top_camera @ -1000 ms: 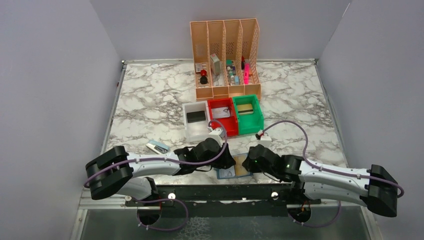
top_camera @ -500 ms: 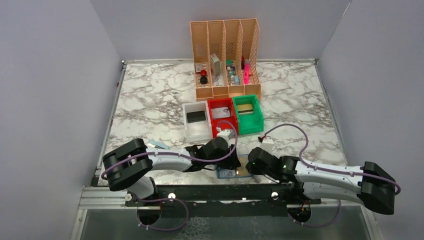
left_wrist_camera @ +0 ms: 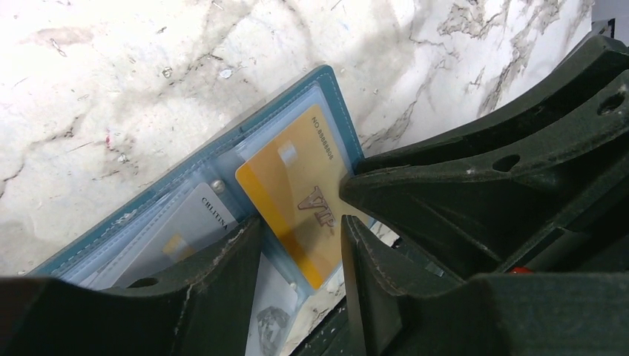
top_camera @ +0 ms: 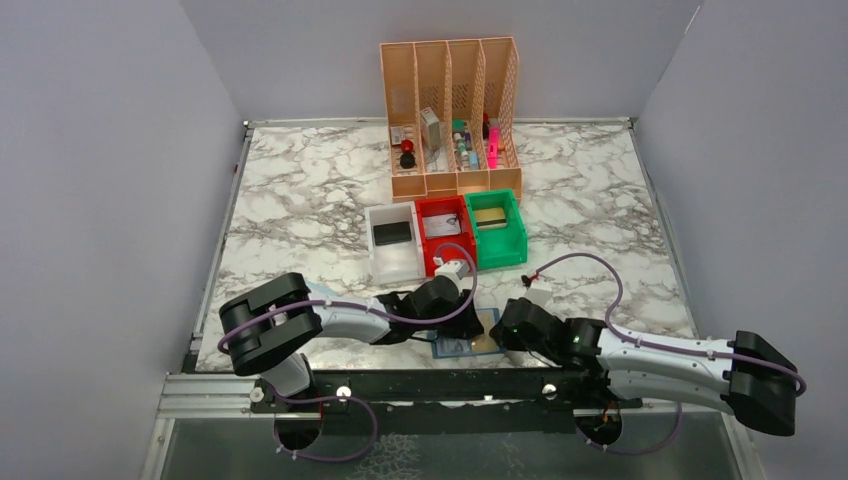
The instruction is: Take the credit cards out of the card holder
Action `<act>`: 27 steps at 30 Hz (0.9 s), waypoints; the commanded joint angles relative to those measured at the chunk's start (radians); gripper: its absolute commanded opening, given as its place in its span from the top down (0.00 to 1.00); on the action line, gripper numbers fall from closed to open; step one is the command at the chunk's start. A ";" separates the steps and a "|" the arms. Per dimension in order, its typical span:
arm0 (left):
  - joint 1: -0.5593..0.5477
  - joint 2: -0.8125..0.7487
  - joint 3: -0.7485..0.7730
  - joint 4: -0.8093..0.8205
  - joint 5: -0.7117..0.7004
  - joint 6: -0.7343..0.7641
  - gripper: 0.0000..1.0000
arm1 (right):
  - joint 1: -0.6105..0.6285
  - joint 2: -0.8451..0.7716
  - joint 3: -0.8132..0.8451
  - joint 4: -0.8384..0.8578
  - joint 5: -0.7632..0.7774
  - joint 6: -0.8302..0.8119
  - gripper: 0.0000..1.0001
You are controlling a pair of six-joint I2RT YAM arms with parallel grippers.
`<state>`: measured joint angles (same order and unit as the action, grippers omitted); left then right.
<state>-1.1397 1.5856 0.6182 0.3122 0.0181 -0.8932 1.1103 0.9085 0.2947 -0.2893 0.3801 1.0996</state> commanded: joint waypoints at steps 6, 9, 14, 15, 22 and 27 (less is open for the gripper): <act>-0.009 0.021 -0.057 -0.004 -0.035 -0.048 0.59 | -0.003 0.014 -0.041 -0.002 -0.023 0.015 0.76; -0.011 0.021 -0.061 0.016 -0.034 -0.052 0.65 | -0.003 0.018 -0.042 0.009 -0.029 0.011 0.76; -0.012 0.009 -0.062 0.031 -0.042 -0.056 0.76 | -0.003 0.022 -0.041 0.010 -0.029 0.011 0.76; -0.012 0.006 -0.062 0.031 -0.044 -0.056 0.80 | -0.003 0.023 -0.042 0.009 -0.028 0.012 0.76; -0.013 -0.002 -0.062 0.037 -0.033 -0.044 0.97 | -0.003 0.027 -0.040 0.012 -0.027 0.012 0.76; -0.013 -0.018 -0.068 0.036 -0.036 -0.037 1.00 | -0.003 0.026 -0.036 -0.002 -0.019 0.012 0.76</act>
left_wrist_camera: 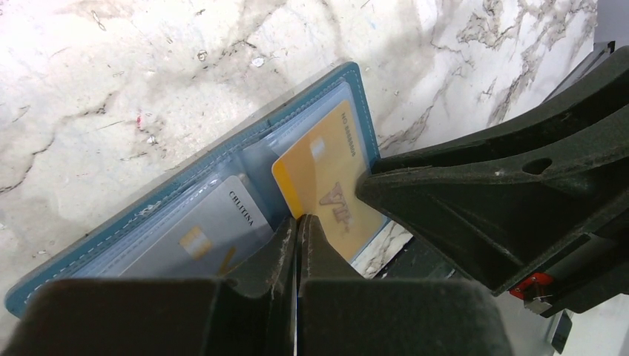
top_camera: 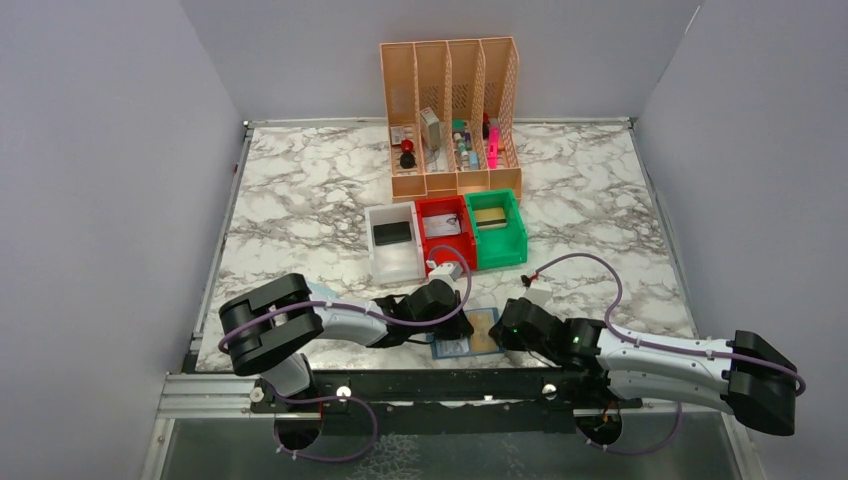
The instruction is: Take the credit cards out of the card holder
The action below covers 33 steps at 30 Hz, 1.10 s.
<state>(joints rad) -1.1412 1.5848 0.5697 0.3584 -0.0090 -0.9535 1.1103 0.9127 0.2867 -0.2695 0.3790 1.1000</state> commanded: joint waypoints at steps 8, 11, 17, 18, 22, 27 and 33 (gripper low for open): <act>-0.010 -0.075 -0.024 -0.105 -0.042 0.057 1.00 | -0.003 0.007 -0.032 -0.038 -0.004 0.020 0.76; -0.009 -0.081 -0.015 -0.130 -0.033 0.069 1.00 | -0.003 0.007 -0.031 -0.037 -0.004 0.021 0.76; -0.010 -0.098 -0.001 -0.183 -0.042 0.077 1.00 | -0.003 0.010 -0.019 -0.050 0.004 0.016 0.76; -0.010 -0.106 0.001 -0.193 -0.047 0.078 1.00 | -0.003 0.010 -0.018 -0.052 0.006 0.015 0.76; -0.009 -0.141 0.003 -0.188 -0.027 0.079 1.00 | -0.003 0.011 -0.013 -0.051 0.005 0.009 0.76; -0.007 -0.153 0.026 -0.206 -0.005 0.090 1.00 | -0.004 0.014 0.013 -0.056 0.000 -0.012 0.77; -0.006 -0.155 0.033 -0.287 -0.054 0.086 1.00 | -0.003 -0.025 0.051 -0.027 -0.044 -0.092 0.77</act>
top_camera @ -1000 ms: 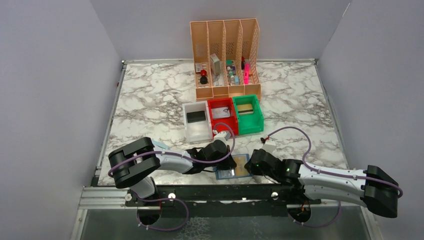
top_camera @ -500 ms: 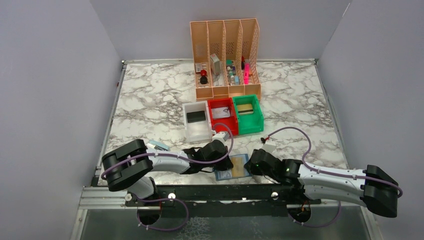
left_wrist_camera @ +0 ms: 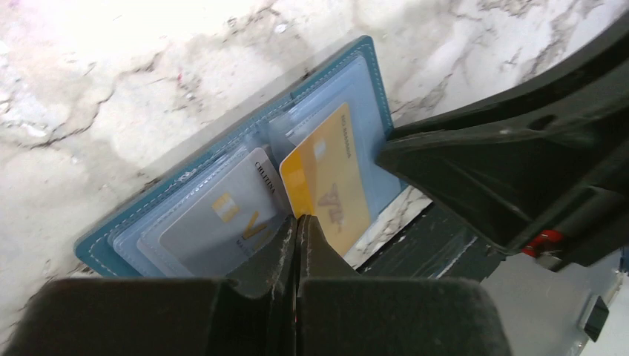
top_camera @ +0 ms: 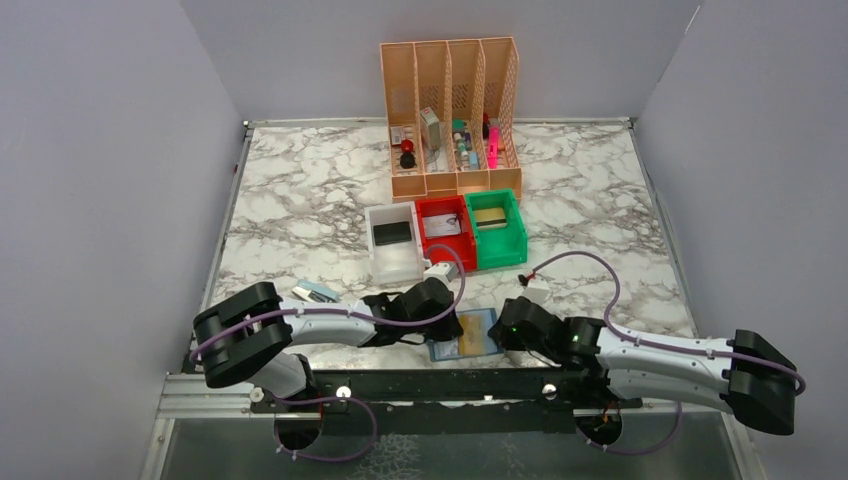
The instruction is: Take the credit cards out of the card holder
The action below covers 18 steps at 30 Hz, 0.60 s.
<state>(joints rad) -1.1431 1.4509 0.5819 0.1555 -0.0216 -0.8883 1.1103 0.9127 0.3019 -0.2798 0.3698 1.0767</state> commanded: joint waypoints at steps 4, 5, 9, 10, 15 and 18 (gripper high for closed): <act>-0.004 -0.034 0.015 -0.100 -0.058 0.016 1.00 | -0.003 -0.063 0.060 0.013 -0.074 -0.122 0.76; -0.004 -0.037 0.014 -0.102 -0.061 0.017 1.00 | -0.003 -0.069 0.068 0.022 -0.084 -0.137 0.76; -0.005 -0.040 0.018 -0.097 -0.054 0.020 1.00 | -0.003 -0.062 0.091 0.109 -0.173 -0.213 0.77; -0.004 -0.040 0.020 -0.094 -0.054 0.019 1.00 | -0.004 -0.048 0.094 0.143 -0.199 -0.230 0.77; -0.003 -0.048 0.024 -0.088 -0.060 0.018 1.00 | -0.003 0.119 0.142 0.121 -0.169 -0.168 0.77; -0.004 -0.049 0.025 -0.099 -0.064 0.023 1.00 | -0.003 0.201 0.158 0.031 -0.092 -0.116 0.78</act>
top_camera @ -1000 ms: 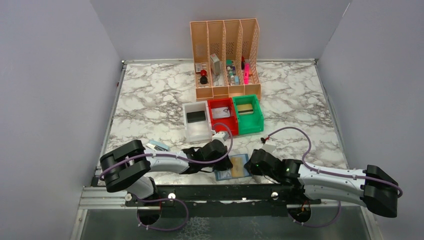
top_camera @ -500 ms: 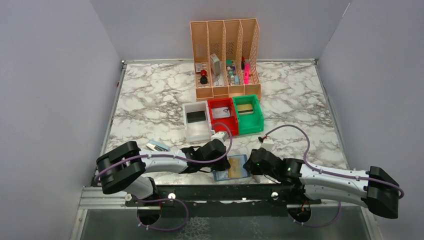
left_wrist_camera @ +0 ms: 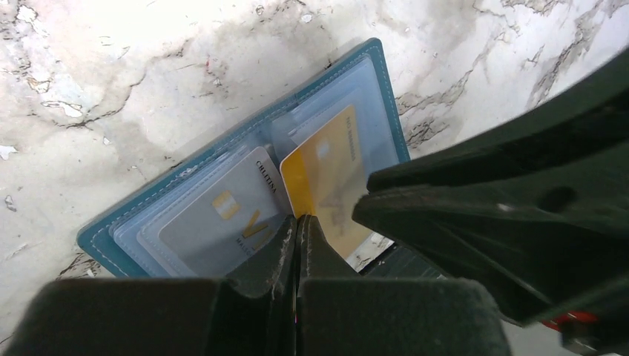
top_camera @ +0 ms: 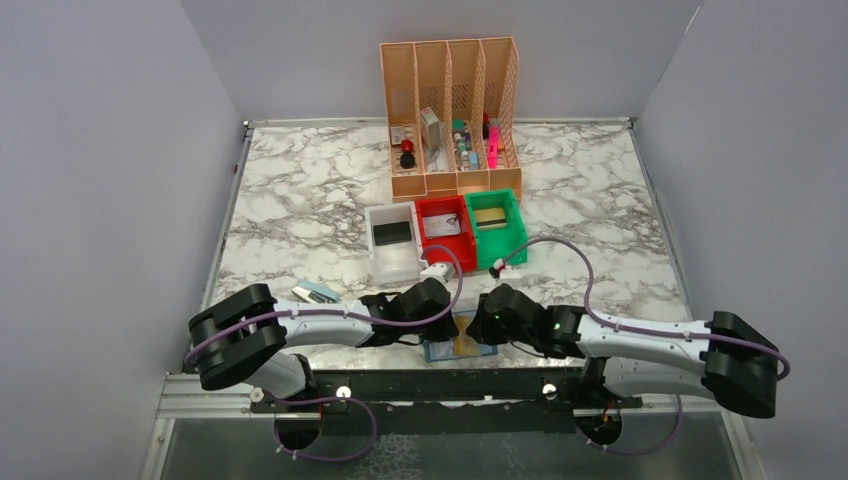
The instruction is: Take the credit cards out of the card holder
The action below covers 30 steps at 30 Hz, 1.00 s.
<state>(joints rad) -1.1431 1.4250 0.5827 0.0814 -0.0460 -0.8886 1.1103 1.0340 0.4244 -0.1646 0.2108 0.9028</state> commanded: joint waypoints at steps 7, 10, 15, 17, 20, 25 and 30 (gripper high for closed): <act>-0.003 -0.033 0.002 -0.029 -0.046 0.024 1.00 | -0.003 0.097 0.000 -0.100 0.131 0.063 0.76; -0.003 -0.037 0.002 -0.028 -0.045 0.028 1.00 | -0.003 0.121 -0.009 -0.082 0.123 0.058 0.76; -0.002 -0.040 0.010 -0.041 -0.044 0.041 1.00 | -0.003 0.176 0.005 -0.133 0.166 0.093 0.78; -0.001 -0.043 0.011 -0.050 -0.049 0.045 1.00 | -0.003 0.202 0.026 -0.171 0.188 0.097 0.82; 0.000 -0.047 0.014 -0.063 -0.058 0.049 1.00 | -0.003 0.239 0.049 -0.192 0.200 0.090 0.89; 0.003 -0.052 0.024 -0.085 -0.069 0.058 1.00 | -0.003 0.311 0.087 -0.214 0.211 0.071 0.93; 0.009 -0.064 0.038 -0.131 -0.093 0.069 1.00 | -0.003 0.355 0.116 -0.238 0.228 0.077 0.94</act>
<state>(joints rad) -1.1381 1.3899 0.5865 0.0017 -0.1066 -0.8516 1.1110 1.3205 0.5659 -0.2619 0.3756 0.9890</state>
